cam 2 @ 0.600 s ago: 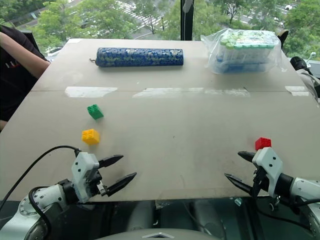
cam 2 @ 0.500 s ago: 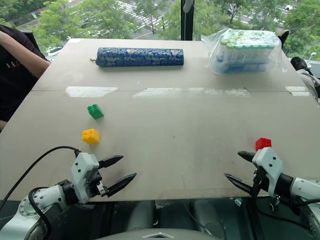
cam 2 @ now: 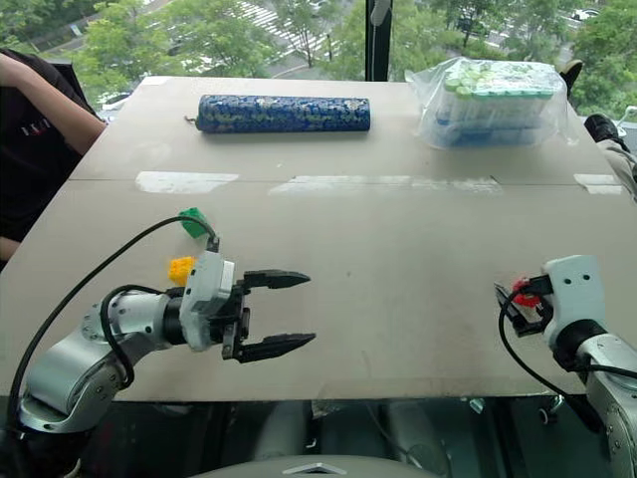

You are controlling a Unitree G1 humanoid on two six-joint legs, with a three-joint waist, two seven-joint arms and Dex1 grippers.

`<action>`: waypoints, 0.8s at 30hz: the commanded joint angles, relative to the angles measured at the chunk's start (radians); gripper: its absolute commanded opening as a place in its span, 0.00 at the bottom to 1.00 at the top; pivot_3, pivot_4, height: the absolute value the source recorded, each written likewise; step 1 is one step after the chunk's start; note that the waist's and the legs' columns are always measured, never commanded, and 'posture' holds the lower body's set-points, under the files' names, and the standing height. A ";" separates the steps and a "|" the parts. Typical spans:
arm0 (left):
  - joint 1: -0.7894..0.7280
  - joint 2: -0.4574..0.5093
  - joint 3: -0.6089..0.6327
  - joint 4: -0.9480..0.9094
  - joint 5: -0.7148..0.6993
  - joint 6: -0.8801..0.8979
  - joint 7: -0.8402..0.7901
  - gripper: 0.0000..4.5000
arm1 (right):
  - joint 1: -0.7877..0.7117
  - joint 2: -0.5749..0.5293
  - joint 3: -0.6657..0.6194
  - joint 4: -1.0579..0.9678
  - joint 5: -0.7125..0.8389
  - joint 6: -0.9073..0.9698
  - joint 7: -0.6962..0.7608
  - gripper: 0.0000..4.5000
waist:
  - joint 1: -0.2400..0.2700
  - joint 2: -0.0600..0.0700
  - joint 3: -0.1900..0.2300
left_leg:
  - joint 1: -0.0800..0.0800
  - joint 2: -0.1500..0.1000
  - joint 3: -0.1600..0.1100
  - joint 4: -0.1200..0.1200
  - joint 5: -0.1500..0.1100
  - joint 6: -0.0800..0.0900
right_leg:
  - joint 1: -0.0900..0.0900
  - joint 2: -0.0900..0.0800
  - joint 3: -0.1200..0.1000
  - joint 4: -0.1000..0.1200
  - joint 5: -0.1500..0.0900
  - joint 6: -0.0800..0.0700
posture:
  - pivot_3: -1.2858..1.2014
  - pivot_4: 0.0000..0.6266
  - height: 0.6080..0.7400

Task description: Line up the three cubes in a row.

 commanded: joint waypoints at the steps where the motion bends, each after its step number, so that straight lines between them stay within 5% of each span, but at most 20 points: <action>1: -0.019 0.006 -0.025 0.017 0.009 -0.028 -0.045 0.99 | -0.042 0.037 -0.068 -0.039 0.045 0.118 -0.035 1.00 | -0.003 0.001 0.000 | 0.000 0.000 0.000 0.000 0.000 0.000 | 0.000 0.000 0.000 0.000 0.000 0.000 | 0.52 0.24 1.00; 12: 0.018 -0.001 -0.022 0.019 0.032 -0.064 -0.057 0.99 | -0.275 0.119 -0.052 0.098 0.004 0.300 -0.155 1.00 | -0.002 0.002 0.000 | -0.001 0.000 0.000 0.000 0.000 0.000 | 0.000 0.000 0.000 0.000 0.000 0.000 | 0.52 0.24 1.00; 16: 0.043 -0.006 -0.011 0.016 0.031 -0.079 -0.044 1.00 | -0.315 0.116 -0.038 0.134 -0.009 0.329 -0.162 0.73 | -0.002 0.002 0.000 | -0.001 0.000 0.000 -0.001 0.000 0.000 | 0.000 0.000 0.000 -0.001 0.000 0.000 | 0.52 0.24 1.00; 20: 0.063 -0.008 -0.005 -0.008 0.027 -0.073 -0.016 1.00 | -0.334 0.093 -0.009 0.133 -0.009 0.359 -0.143 0.31 | -0.002 0.002 0.000 | 0.000 0.000 0.000 -0.001 0.000 0.000 | 0.000 -0.001 -0.001 0.000 0.000 0.000 | 0.52 0.24 1.00; 24: 0.079 -0.010 0.012 -0.026 0.016 -0.067 0.018 1.00 | -0.340 0.017 0.057 0.110 0.058 0.225 0.025 0.30 | -0.004 0.002 0.000 | 0.000 0.000 0.000 -0.001 0.000 0.000 | 0.000 -0.001 0.000 0.000 0.000 0.000 | 0.52 0.24 1.00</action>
